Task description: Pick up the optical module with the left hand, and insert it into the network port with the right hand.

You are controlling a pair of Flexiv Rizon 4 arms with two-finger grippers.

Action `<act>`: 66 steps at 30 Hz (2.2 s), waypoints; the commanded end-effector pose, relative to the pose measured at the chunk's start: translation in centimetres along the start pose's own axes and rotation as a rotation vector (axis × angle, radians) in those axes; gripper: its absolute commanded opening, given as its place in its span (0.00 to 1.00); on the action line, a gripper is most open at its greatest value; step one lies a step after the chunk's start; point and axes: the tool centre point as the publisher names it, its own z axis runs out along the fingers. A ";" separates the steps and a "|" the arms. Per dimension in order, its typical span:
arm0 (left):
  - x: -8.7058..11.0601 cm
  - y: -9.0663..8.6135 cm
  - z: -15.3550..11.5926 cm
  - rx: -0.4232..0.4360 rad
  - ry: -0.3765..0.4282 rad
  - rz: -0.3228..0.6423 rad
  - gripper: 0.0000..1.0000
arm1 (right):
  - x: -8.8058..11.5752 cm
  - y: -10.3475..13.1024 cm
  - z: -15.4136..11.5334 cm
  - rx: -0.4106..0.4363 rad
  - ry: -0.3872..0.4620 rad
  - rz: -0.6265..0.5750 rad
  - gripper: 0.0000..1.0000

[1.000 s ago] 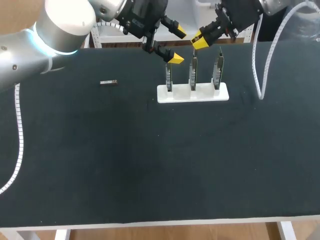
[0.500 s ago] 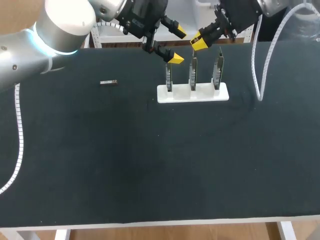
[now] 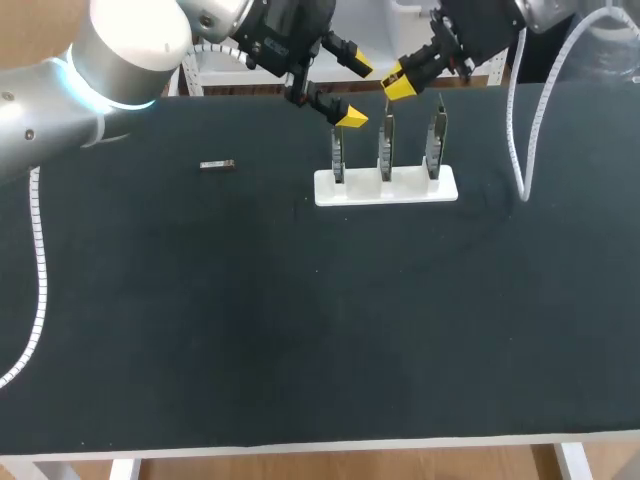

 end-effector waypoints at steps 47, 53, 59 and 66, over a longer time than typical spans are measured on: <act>0.0 0.0 0.0 0.000 0.002 0.001 1.00 | -0.8 0.4 -0.4 0.025 0.055 -0.060 0.00; 0.0 0.0 0.0 0.000 0.002 0.001 1.00 | -1.4 0.9 -1.2 0.043 0.076 -0.077 0.00; 0.0 0.0 0.0 0.000 0.002 0.001 1.00 | -1.5 1.0 -1.0 0.041 0.071 -0.085 0.00; 0.0 0.0 0.0 0.000 0.002 0.001 1.00 | -1.1 0.8 -0.6 0.032 0.072 -0.078 0.00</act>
